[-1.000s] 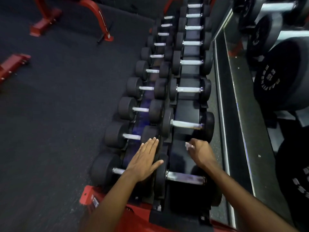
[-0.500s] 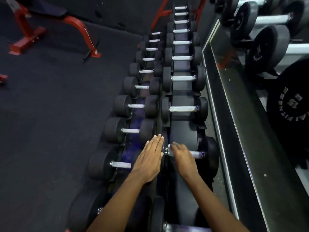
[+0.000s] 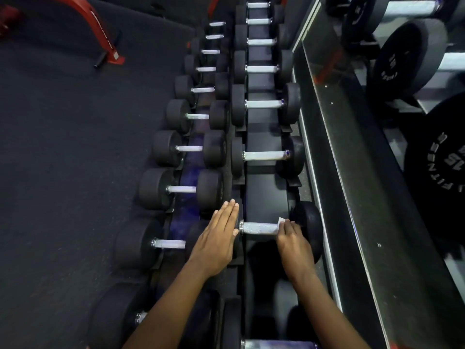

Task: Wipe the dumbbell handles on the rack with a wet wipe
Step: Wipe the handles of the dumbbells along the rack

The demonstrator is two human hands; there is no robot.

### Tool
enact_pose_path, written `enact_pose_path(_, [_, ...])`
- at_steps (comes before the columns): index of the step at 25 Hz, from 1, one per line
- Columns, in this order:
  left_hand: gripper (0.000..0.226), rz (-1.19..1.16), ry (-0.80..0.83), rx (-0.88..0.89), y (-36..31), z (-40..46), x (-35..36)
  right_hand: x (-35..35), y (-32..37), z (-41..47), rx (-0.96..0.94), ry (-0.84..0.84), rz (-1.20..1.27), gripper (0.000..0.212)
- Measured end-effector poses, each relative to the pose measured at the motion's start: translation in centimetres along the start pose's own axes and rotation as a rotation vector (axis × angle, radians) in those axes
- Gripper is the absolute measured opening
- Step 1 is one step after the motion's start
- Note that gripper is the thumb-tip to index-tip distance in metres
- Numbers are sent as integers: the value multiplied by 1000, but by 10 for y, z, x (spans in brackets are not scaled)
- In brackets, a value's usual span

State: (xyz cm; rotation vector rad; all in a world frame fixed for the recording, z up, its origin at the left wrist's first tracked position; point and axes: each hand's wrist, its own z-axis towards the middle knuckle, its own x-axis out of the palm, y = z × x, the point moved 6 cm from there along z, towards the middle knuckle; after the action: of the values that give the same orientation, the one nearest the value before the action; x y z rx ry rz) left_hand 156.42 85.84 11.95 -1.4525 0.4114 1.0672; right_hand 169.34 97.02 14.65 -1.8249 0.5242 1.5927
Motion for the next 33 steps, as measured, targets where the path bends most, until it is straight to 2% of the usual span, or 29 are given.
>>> enact_pose_path(4, [57, 34, 3, -21, -1, -1, 1, 3, 4, 2, 51, 74, 66, 43])
enact_pose_path(7, [58, 43, -3, -28, -2, 0, -1, -4, 18, 4, -55, -9, 159, 45])
enact_pose_path(10, [58, 41, -9, -32, -3, -1, -1, -5, 45, 4, -177, -22, 238, 45])
enact_pose_path(14, [57, 26, -24, -28, -3, 0, 2, -6, 60, 12, -264, -71, 284, 36])
enact_pose_path(17, [57, 14, -23, -41, -3, -1, 4, 0, 51, 19, -224, 21, 247, 43])
enact_pose_path(20, [57, 10, -30, -39, -2, 0, 4, 6, 47, 31, -223, 182, 226, 50])
enact_pose_path(26, [57, 3, -26, -40, -3, 0, 3, 0, 29, 38, -191, 213, 209, 25])
enact_pose_path(28, [57, 0, -29, -39, -3, 0, 2, -5, 18, 39, -139, 159, 165, 11])
enact_pose_path(30, [57, 4, -36, -36, -3, 0, 2, -7, 9, 38, -116, 107, 116, 17])
enact_pose_path(33, [57, 5, -33, -38, -2, -1, 2, -1, 4, 33, -108, 157, 145, 9])
